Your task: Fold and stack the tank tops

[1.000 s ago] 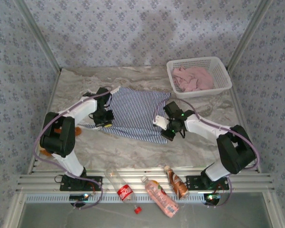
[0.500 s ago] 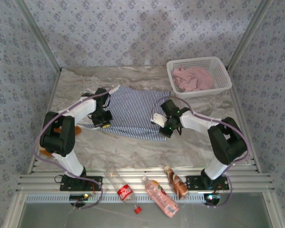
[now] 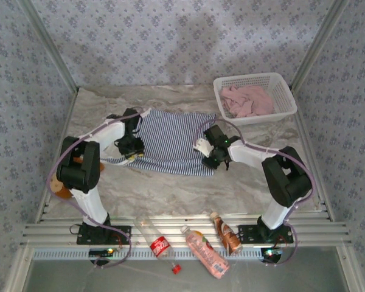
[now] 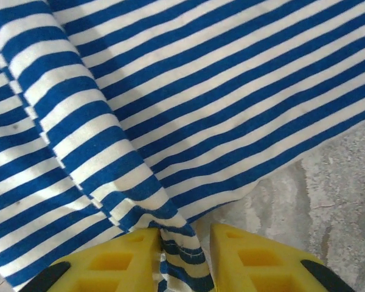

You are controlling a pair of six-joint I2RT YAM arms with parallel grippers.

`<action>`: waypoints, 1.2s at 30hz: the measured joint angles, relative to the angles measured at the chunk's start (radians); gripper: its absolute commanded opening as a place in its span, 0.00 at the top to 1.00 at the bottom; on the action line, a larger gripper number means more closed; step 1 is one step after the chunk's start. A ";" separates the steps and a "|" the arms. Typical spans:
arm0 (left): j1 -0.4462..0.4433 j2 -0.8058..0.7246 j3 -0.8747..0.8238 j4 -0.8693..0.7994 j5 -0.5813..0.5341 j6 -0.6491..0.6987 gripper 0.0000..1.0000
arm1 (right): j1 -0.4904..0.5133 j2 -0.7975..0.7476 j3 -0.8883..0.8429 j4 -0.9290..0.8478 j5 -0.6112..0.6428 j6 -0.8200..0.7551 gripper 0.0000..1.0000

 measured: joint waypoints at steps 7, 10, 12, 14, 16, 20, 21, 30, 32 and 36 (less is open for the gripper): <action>0.019 0.061 0.039 -0.016 -0.010 0.036 0.63 | -0.023 0.029 0.043 -0.003 0.036 0.091 0.63; 0.028 0.071 0.065 -0.026 -0.019 0.053 0.60 | -0.042 0.032 0.067 -0.012 0.041 0.130 0.61; 0.039 0.071 0.080 -0.032 -0.029 0.062 0.57 | -0.052 0.036 0.085 -0.027 0.041 0.159 0.60; 0.048 0.071 0.088 -0.034 -0.040 0.069 0.53 | -0.056 0.037 0.096 -0.038 0.042 0.181 0.59; 0.058 0.066 0.089 -0.043 -0.047 0.071 0.52 | -0.059 0.037 0.100 -0.048 0.045 0.200 0.57; 0.063 0.021 0.084 -0.061 -0.043 0.067 0.51 | -0.060 0.023 0.100 -0.082 0.045 0.228 0.55; 0.060 -0.006 0.076 -0.062 -0.038 0.060 0.51 | -0.060 0.010 0.100 -0.090 0.045 0.236 0.55; -0.075 -0.194 -0.039 -0.038 0.051 -0.039 0.63 | 0.005 -0.185 0.054 -0.092 -0.048 0.325 0.59; -0.099 -0.170 -0.057 -0.021 0.072 -0.050 0.65 | 0.036 -0.182 0.031 -0.072 -0.093 0.340 0.60; -0.102 -0.092 -0.063 0.014 0.085 -0.046 0.68 | 0.052 -0.119 0.003 -0.016 -0.153 0.375 0.61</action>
